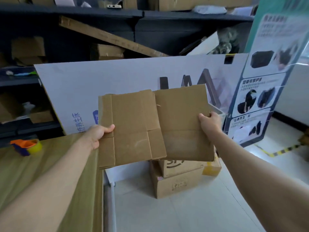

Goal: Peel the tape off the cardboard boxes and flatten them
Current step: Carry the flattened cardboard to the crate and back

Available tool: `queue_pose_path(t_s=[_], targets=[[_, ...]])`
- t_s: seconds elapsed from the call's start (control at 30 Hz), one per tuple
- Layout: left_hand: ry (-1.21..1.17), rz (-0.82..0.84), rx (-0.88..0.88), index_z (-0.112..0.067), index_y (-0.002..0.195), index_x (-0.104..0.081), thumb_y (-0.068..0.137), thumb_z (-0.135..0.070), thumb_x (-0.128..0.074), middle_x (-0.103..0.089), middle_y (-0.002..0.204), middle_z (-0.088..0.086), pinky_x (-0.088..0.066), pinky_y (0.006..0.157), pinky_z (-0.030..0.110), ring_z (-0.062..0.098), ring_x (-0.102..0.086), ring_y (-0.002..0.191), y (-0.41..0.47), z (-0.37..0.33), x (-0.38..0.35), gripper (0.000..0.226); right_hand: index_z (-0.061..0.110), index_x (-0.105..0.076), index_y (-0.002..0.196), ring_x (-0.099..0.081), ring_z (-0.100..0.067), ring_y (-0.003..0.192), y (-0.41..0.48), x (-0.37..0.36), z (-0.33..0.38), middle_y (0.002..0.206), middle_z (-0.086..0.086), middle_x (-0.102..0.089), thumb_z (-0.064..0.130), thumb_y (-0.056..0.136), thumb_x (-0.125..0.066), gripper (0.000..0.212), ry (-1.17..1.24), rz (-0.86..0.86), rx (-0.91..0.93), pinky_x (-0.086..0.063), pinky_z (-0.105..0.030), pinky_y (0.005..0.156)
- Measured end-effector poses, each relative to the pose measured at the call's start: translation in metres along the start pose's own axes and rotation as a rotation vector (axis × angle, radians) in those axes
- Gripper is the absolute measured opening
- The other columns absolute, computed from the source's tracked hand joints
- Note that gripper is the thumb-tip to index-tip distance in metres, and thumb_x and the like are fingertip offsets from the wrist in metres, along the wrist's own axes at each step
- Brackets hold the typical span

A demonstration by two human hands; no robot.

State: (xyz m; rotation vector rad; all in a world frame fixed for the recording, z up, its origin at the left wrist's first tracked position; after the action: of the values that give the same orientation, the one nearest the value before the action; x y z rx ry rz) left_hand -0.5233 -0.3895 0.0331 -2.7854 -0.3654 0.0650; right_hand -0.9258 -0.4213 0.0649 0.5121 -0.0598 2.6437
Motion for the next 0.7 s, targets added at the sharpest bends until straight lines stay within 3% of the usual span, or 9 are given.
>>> queue_pose_path(t_s=[0.17, 0.3, 0.47, 0.6, 0.7], targets=[[0.0, -0.012, 0.02, -0.004, 0.09, -0.064, 0.084, -0.007, -0.067, -0.07, 0.06, 0.007, -0.055, 0.06, 0.039, 0.021, -0.068, 0.054, 0.016, -0.011, -0.044, 0.007, 0.007, -0.059, 0.113, -0.058, -0.023, 0.086, 0.047, 0.032, -0.012, 0.096, -0.005, -0.061, 0.025, 0.088, -0.056, 0.031, 0.02, -0.011, 0.007, -0.042, -0.029, 0.073], [-0.024, 0.009, 0.033, -0.003, 0.104, -0.063, 0.084, -0.009, -0.067, -0.069, 0.084, 0.013, -0.052, 0.065, 0.04, 0.027, -0.065, 0.077, 0.042, -0.016, -0.079, 0.021, 0.007, -0.059, 0.108, -0.057, -0.024, 0.085, 0.092, 0.044, -0.014, 0.093, -0.004, -0.06, 0.024, 0.089, -0.055, 0.026, -0.008, -0.008, 0.018, -0.044, -0.031, 0.075], [-0.028, 0.026, -0.013, -0.003, 0.112, -0.061, 0.084, -0.012, -0.068, -0.067, 0.093, 0.014, -0.051, 0.069, 0.039, 0.027, -0.063, 0.083, 0.092, -0.038, -0.122, 0.03, 0.009, -0.06, 0.096, -0.06, -0.027, 0.086, 0.161, 0.045, -0.004, 0.092, -0.007, -0.063, 0.022, 0.088, -0.054, 0.017, -0.021, -0.006, 0.066, -0.048, -0.033, 0.075], [-0.055, 0.021, -0.014, -0.005, 0.109, -0.06, 0.086, -0.013, -0.066, -0.067, 0.091, 0.012, -0.05, 0.066, 0.039, 0.026, -0.063, 0.081, 0.135, -0.06, -0.151, 0.025, 0.007, -0.062, 0.1, -0.062, -0.027, 0.088, 0.223, 0.04, 0.011, 0.096, -0.008, -0.065, 0.025, 0.087, -0.055, 0.022, -0.067, 0.006, 0.095, -0.051, -0.035, 0.078], [-0.062, 0.021, -0.026, -0.006, 0.101, -0.063, 0.086, -0.013, -0.066, -0.072, 0.075, 0.009, -0.05, 0.062, 0.038, 0.026, -0.064, 0.079, 0.165, -0.077, -0.171, 0.017, 0.007, -0.061, 0.106, -0.06, -0.025, 0.087, 0.27, 0.037, 0.018, 0.098, -0.006, -0.064, 0.024, 0.09, -0.055, 0.025, -0.074, 0.013, 0.109, -0.048, -0.032, 0.077]])
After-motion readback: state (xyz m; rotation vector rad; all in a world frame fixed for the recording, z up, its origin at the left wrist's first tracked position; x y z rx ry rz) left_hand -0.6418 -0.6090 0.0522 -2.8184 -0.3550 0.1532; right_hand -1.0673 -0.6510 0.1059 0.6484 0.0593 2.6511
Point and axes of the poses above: each hand's wrist, its own y-axis towards the middle knuckle, its own x-axis out of the back of the hand, z = x × y, the point moved 5 cm from there along y, towards the middle knuckle
